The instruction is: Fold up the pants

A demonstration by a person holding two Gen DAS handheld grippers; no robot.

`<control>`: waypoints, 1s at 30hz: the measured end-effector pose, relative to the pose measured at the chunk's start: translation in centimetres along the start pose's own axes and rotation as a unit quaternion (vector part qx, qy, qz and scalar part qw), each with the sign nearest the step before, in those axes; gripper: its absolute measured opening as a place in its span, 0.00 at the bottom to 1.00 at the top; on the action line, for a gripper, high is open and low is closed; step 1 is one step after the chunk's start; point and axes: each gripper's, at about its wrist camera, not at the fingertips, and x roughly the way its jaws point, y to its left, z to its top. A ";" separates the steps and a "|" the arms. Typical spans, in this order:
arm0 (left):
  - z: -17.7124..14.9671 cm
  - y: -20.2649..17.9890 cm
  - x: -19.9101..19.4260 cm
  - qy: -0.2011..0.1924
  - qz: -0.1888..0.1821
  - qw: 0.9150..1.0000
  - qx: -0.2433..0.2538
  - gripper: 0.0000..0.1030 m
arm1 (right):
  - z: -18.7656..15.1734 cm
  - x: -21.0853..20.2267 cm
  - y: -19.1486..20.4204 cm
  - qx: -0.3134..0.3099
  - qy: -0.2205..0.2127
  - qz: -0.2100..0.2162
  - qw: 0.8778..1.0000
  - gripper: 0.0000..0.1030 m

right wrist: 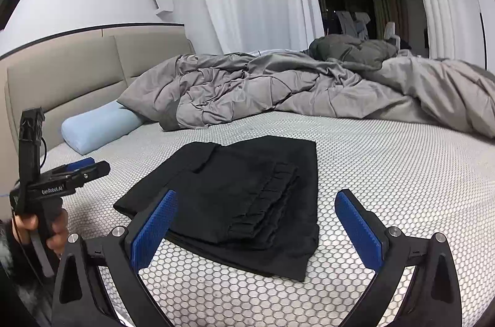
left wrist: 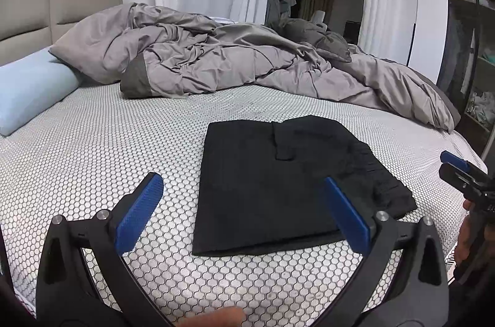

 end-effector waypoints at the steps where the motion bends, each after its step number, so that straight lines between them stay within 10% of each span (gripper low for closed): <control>1: 0.0 -0.1 0.1 0.000 0.000 1.000 0.003 0.99 | 0.0 0.1 0.1 0.001 0.000 0.001 1.000 1.00; 30: 0.2 0.8 1.0 -0.004 0.005 1.000 0.012 0.99 | -0.5 0.4 0.7 -0.007 0.002 -0.007 1.000 1.00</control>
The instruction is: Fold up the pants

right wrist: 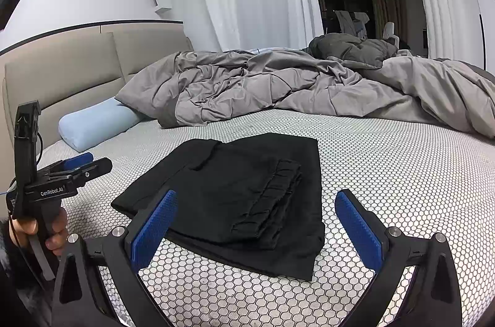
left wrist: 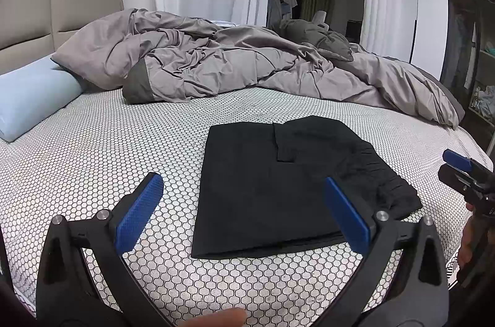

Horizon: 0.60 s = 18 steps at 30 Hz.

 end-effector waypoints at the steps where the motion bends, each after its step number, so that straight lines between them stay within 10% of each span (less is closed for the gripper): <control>1: 0.0 0.1 0.0 0.000 0.000 1.000 0.001 0.99 | 0.0 0.0 0.0 -0.001 0.000 0.000 1.000 1.00; 18: 0.1 0.4 0.2 -0.001 0.003 1.000 -0.001 0.99 | -0.1 -0.2 0.0 -0.010 0.001 -0.002 1.000 1.00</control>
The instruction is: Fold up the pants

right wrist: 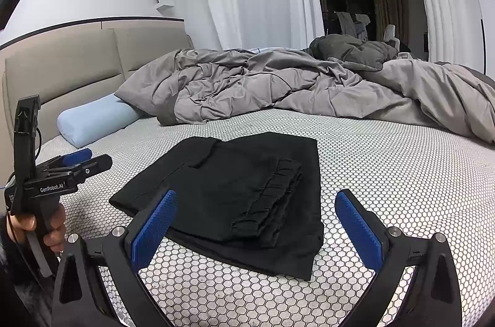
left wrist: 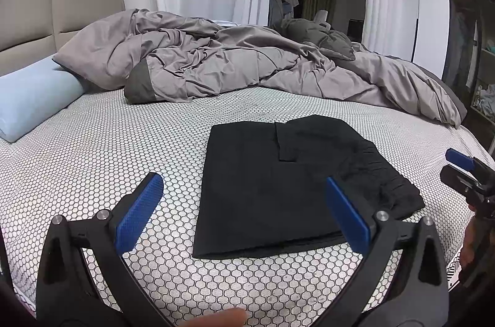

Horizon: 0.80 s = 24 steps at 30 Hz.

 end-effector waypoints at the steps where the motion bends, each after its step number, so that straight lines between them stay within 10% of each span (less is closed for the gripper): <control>1: 0.0 0.1 0.0 0.000 0.001 1.000 0.000 0.99 | 0.0 0.0 0.0 0.000 0.000 0.000 1.000 1.00; 24: 0.2 0.8 0.2 -0.002 -0.002 1.000 0.002 0.99 | -0.1 -0.1 -0.3 -0.001 0.000 -0.003 1.000 1.00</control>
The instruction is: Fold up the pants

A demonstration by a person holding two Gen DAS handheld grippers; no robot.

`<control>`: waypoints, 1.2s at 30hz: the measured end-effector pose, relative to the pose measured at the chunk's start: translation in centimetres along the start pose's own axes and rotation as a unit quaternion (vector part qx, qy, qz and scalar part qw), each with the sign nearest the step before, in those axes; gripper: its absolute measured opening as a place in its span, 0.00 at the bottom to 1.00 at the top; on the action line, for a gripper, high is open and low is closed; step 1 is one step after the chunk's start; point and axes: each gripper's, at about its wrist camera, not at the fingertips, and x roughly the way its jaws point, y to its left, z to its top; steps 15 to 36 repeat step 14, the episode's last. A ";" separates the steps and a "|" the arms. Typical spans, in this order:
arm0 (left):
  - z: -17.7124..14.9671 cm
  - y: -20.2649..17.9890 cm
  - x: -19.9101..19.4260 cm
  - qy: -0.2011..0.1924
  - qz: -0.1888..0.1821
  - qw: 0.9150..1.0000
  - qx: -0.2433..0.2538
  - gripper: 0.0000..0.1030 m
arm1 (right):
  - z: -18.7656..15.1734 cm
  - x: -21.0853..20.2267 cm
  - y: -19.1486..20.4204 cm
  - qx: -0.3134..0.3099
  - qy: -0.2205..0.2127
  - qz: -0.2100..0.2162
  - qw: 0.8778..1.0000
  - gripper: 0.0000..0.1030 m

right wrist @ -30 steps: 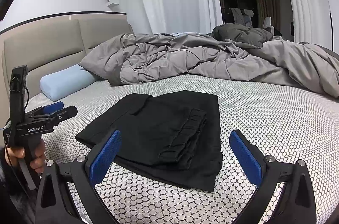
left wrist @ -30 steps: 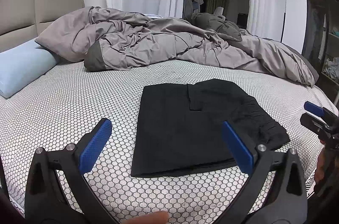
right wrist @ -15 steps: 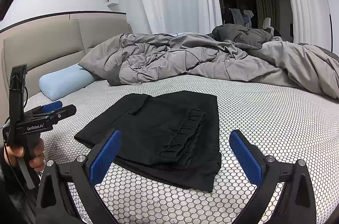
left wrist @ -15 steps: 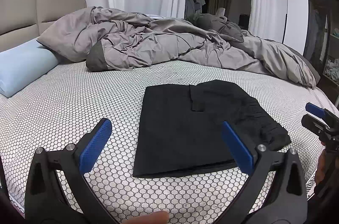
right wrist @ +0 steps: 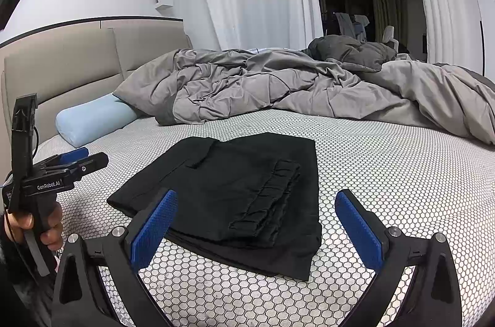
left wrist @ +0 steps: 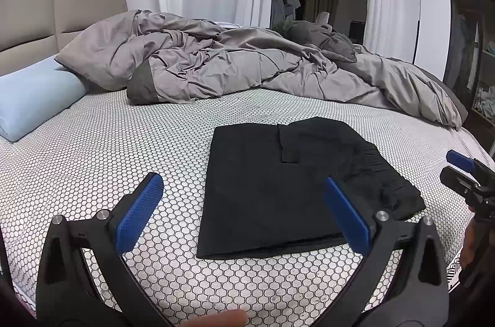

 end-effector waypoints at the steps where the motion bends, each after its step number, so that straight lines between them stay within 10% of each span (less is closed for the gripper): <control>1: 0.0 0.0 0.0 0.000 0.001 1.000 0.000 0.99 | 0.0 0.0 0.0 0.000 0.001 0.000 1.000 1.00; 36: -0.2 0.2 -0.3 0.003 -0.001 1.000 0.007 0.99 | 0.1 0.5 -0.5 -0.008 0.005 0.003 1.000 1.00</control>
